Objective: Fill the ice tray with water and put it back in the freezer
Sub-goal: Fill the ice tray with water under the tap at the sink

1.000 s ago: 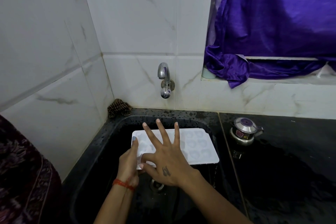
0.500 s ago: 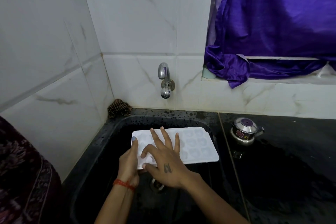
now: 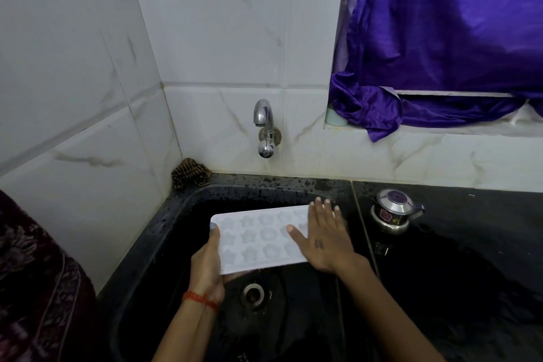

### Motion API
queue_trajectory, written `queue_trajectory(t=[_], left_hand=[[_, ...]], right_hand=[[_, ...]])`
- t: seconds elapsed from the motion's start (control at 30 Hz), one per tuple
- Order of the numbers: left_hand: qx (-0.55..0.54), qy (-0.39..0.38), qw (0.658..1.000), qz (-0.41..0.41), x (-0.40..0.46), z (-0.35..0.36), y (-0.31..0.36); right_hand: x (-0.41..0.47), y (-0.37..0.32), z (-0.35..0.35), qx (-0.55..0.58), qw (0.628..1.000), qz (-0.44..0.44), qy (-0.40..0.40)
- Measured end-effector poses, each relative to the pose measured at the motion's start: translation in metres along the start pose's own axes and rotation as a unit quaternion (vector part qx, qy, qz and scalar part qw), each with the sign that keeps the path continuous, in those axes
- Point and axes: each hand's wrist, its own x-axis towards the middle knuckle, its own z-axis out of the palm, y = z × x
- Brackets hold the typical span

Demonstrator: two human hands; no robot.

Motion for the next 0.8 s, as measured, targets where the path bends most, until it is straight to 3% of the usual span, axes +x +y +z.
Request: queue_trajectory(t=[0.27, 0.5, 0.67, 0.8], left_hand=[[0.011, 0.024, 1.000, 0.010, 0.002, 0.004, 0.001], [0.003, 0.038, 0.999, 0.036, 0.006, -0.004, 0.005], [0.003, 0.037, 0.999, 0.034, 0.008, -0.009, 0.006], [0.000, 0.065, 0.998, 0.026, 0.009, -0.009, 0.009]], right_hand=[[0.003, -0.082, 0.014, 0.013, 0.984, -0.171, -0.041], [-0.007, -0.101, 0.023, -0.002, 0.947, -0.322, 0.019], [-0.019, -0.081, 0.028, -0.001, 0.930, -0.368, 0.020], [-0.023, -0.052, 0.032, 0.008, 0.946, -0.322, 0.034]])
